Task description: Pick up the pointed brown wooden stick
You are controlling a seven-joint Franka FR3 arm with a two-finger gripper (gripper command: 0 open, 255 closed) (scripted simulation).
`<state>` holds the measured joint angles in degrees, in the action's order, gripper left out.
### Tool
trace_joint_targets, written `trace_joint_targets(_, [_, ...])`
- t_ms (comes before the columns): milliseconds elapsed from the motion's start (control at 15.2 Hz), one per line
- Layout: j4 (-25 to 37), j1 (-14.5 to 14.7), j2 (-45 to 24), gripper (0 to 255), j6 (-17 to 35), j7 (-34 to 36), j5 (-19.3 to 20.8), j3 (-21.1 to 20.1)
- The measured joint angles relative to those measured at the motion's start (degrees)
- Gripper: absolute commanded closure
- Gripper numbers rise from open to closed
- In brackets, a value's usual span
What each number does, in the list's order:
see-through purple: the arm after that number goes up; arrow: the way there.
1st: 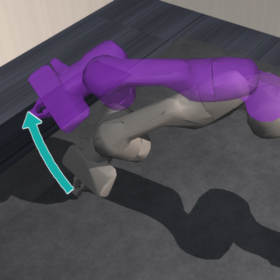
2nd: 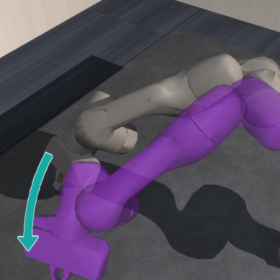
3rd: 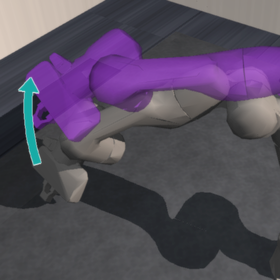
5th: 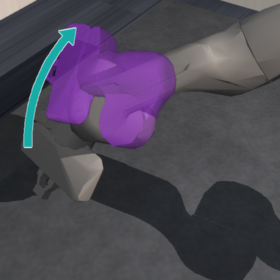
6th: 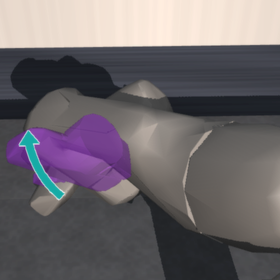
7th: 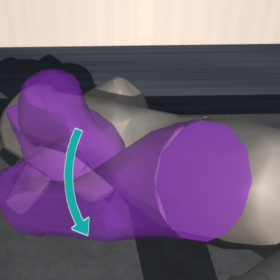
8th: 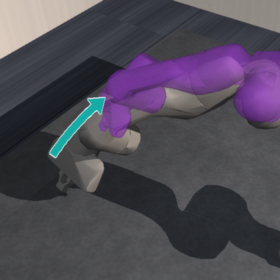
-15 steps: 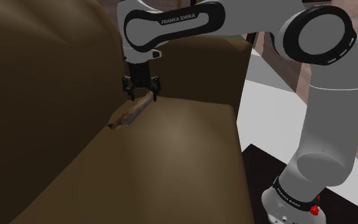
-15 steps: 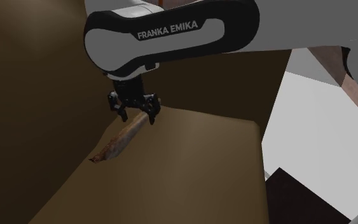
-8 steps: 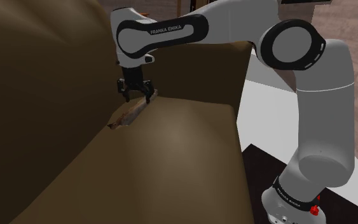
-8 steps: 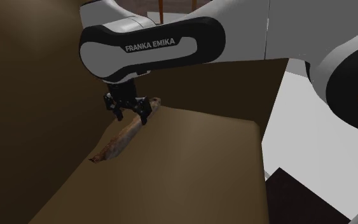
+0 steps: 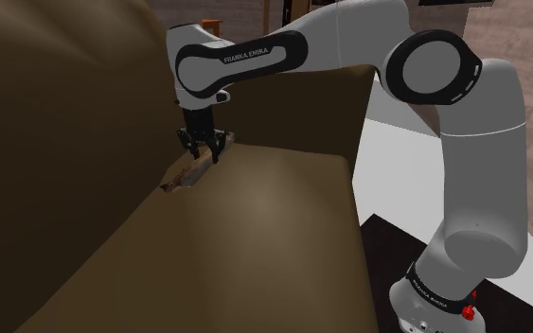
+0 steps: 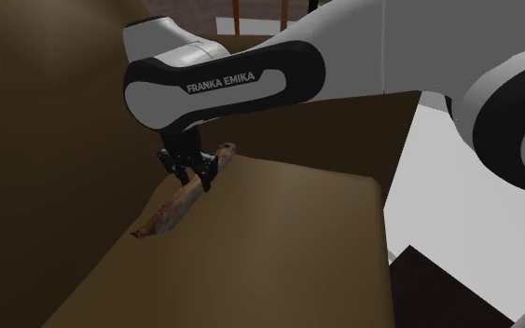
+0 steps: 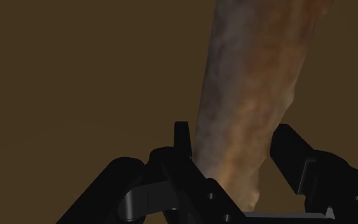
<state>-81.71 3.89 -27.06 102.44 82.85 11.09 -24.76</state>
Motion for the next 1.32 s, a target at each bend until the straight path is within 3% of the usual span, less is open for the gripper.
trace_joint_targets(528, [0.28,0.02,0.04,255,-0.31,-0.02,-0.03,-0.02])
trace_joint_targets(1320, [8.92,0.85,0.11,255,-8.89,-0.67,-0.25,-0.23])
